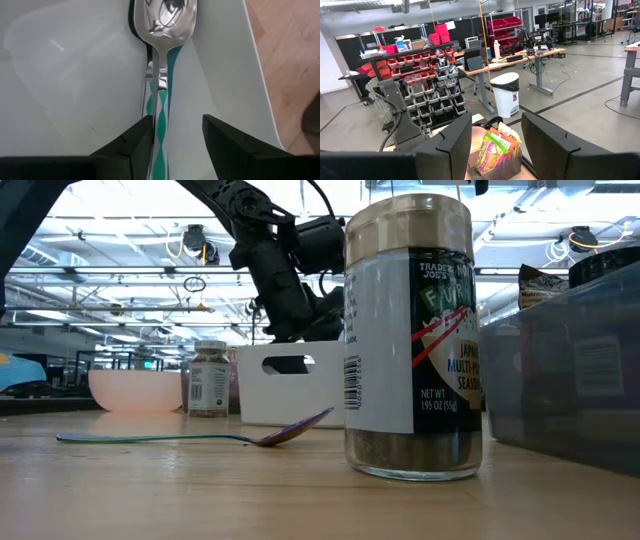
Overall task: Pick & Place Food Item
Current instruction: Put the white patterned spoon into the white bin, then put the white seasoning bottle into the bottom black bin
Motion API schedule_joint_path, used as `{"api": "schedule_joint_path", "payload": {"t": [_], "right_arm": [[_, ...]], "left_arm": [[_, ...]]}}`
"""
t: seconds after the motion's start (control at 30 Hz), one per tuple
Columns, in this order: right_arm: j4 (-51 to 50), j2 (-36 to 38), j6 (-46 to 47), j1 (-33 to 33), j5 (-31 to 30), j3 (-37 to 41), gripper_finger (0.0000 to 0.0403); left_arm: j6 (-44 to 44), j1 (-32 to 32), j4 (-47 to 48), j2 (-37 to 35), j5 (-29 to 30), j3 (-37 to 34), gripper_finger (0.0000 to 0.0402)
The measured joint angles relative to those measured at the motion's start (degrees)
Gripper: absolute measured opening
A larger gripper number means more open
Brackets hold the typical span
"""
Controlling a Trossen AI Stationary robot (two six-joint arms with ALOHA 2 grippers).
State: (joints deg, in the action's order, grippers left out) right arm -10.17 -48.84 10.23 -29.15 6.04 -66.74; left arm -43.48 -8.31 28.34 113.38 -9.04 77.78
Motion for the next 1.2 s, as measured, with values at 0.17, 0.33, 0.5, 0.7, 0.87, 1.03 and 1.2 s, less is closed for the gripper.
{"api": "schedule_joint_path", "payload": {"t": [0.17,0.33,0.5,0.7,0.87,1.03,1.2], "right_arm": [[0.0,0.0,0.0,0.0,0.0,0.0,0.0164],[0.0,0.0,0.0,0.0,0.0,0.0,0.0164],[0.0,0.0,0.0,0.0,0.0,0.0,0.0164],[0.0,0.0,0.0,0.0,0.0,0.0,0.0164],[0.0,0.0,0.0,0.0,0.0,0.0,0.0164],[-2.1,0.0,0.0,0.0,0.0,0.0,0.0164],[-6.1,0.0,0.4,0.0,0.1,0.0,0.0164]], "left_arm": [[-0.2,-0.5,0.1,-0.1,-0.1,0.0,0.0201],[-0.1,-1.3,0.7,-0.1,-0.5,1.2,0.0206],[0.9,-2.5,2.9,0.0,-1.1,4.2,0.0207],[6.6,-3.9,10.7,-0.3,-1.0,13.3,0.0207],[11.1,-4.5,13.9,-3.4,1.7,22.9,0.0207],[17.0,-4.2,13.9,-10.3,3.1,29.5,0.0207],[20.7,-2.6,17.0,-20.6,4.9,30.2,0.0207]]}}
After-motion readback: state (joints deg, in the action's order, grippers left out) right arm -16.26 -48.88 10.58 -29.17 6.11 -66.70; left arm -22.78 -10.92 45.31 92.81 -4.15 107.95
